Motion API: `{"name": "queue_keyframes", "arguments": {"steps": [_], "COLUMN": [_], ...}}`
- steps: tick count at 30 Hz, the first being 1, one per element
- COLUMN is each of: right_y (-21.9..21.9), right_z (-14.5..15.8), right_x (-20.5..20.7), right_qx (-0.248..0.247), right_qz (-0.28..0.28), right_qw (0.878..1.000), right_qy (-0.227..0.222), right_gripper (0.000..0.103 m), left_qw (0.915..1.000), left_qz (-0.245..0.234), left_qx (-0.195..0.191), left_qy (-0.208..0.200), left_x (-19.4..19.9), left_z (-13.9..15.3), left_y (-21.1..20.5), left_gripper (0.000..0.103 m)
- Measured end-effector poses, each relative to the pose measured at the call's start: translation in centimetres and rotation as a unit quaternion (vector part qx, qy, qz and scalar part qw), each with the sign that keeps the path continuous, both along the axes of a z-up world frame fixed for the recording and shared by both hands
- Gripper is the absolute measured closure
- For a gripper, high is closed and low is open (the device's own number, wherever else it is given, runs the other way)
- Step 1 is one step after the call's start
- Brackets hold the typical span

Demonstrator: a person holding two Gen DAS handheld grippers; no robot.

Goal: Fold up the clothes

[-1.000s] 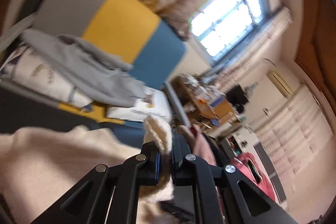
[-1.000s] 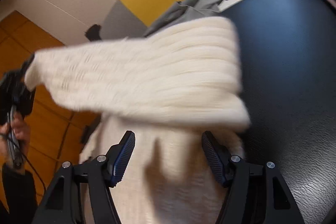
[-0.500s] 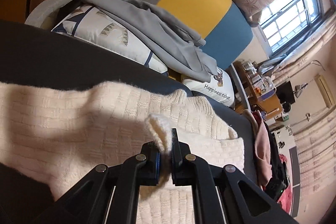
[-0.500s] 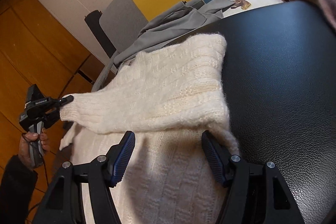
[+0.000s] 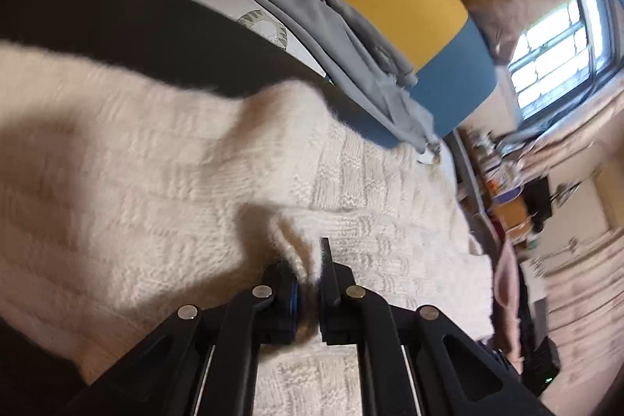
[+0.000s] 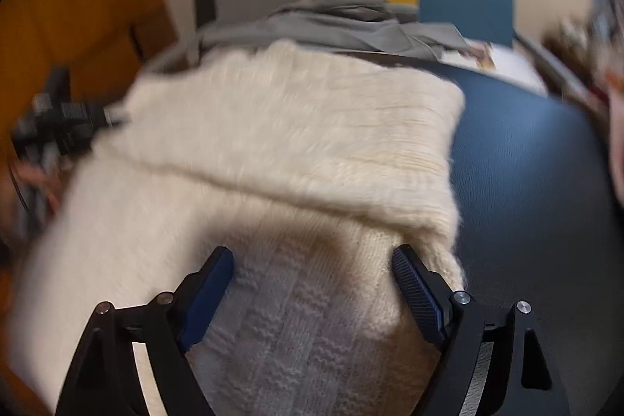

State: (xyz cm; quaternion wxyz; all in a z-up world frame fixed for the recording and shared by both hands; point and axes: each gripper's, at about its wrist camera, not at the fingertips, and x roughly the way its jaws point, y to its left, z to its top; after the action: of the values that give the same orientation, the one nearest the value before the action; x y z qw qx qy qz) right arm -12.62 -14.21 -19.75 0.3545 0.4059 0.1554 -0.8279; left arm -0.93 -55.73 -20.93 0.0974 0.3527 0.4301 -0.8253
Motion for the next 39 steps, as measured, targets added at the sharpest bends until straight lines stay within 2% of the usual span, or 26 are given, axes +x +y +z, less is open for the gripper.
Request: {"name": "queue_keyframes", "arguments": {"steps": [5, 7, 9, 10, 12, 15, 17, 19, 23, 24, 25, 26, 27, 28, 31, 33, 38, 39], "right_y": [2.9, 4.4, 5.5, 5.9, 6.7, 7.9, 9.1, 10.6, 11.1, 11.1, 10.9, 10.4, 10.0, 9.7, 9.2, 9.4, 9.3, 9.1], "right_z": [-0.2, -0.2, -0.2, -0.2, -0.1, 0.5, 1.7, 3.4, 5.1, 5.3, 5.4, 5.1, 4.5, 3.8, 1.9, 1.2, 0.6, 0.7], "right_x": [-0.8, -1.5, -1.9, -2.0, -2.6, -3.1, -2.7, -2.8, -6.6, -7.8, -9.0, -10.7, -12.4, -14.0, -17.0, -18.5, -19.1, -19.0], "right_qx": [0.030, 0.029, 0.046, 0.050, 0.046, 0.031, -0.002, -0.057, -0.118, -0.128, -0.133, -0.127, -0.120, -0.116, -0.120, -0.153, -0.187, -0.192], "right_qz": [0.058, 0.062, 0.068, 0.069, 0.055, 0.035, 0.031, 0.024, -0.009, -0.019, -0.030, -0.046, -0.062, -0.077, -0.108, -0.119, -0.112, -0.108], "right_qw": [0.998, 0.998, 0.996, 0.996, 0.997, 0.999, 0.998, 0.995, 0.988, 0.986, 0.985, 0.984, 0.983, 0.981, 0.971, 0.960, 0.949, 0.948], "right_qy": [0.024, 0.016, 0.027, 0.028, 0.010, -0.028, -0.052, -0.076, -0.098, -0.102, -0.107, -0.114, -0.123, -0.132, -0.175, -0.203, -0.228, -0.230], "right_gripper": [0.005, 0.003, 0.002, 0.002, 0.001, 0.003, 0.010, 0.017, 0.017, 0.024, 0.042, 0.054, 0.075, 0.081, 0.080, 0.080, 0.078, 0.083], "left_qw": [0.9999, 0.9995, 0.9990, 0.9995, 0.9999, 0.9999, 0.9999, 0.9998, 0.9993, 0.9992, 0.9991, 0.9991, 0.9990, 0.9990, 0.9986, 0.9981, 0.9973, 0.9974], "left_qz": [0.001, 0.001, 0.002, -0.002, -0.005, -0.003, -0.003, -0.007, -0.031, -0.034, -0.036, -0.036, -0.036, -0.036, -0.039, -0.043, -0.043, -0.039], "left_qx": [0.015, 0.028, 0.040, 0.031, 0.010, 0.011, 0.007, 0.006, -0.007, -0.011, -0.014, -0.017, -0.017, -0.017, -0.025, -0.033, -0.045, -0.047], "left_qy": [0.007, 0.013, 0.018, 0.011, -0.001, 0.002, 0.010, 0.018, 0.022, 0.020, 0.018, 0.018, 0.019, 0.021, 0.027, 0.030, 0.038, 0.039], "left_x": [4.0, 5.2, 6.0, 5.8, 5.2, 3.3, 2.7, 2.4, 2.2, 2.5, 2.6, 2.7, 2.7, 2.7, 2.4, 2.2, 2.0, 2.1], "left_z": [-0.4, -0.6, -0.8, -0.4, 0.3, 1.2, 1.8, 2.3, 2.9, 2.9, 2.8, 2.8, 2.8, 2.9, 3.3, 3.6, 4.1, 4.2], "left_y": [3.9, 5.7, 7.2, 7.8, 8.5, 7.8, 7.4, 7.3, 7.8, 8.0, 8.2, 8.2, 8.2, 8.1, 8.1, 8.1, 7.9, 7.8], "left_gripper": [0.096, 0.096, 0.096, 0.096, 0.096, 0.096, 0.096, 0.096, 0.096, 0.096, 0.096, 0.096, 0.096, 0.096, 0.096, 0.096, 0.096, 0.096]}}
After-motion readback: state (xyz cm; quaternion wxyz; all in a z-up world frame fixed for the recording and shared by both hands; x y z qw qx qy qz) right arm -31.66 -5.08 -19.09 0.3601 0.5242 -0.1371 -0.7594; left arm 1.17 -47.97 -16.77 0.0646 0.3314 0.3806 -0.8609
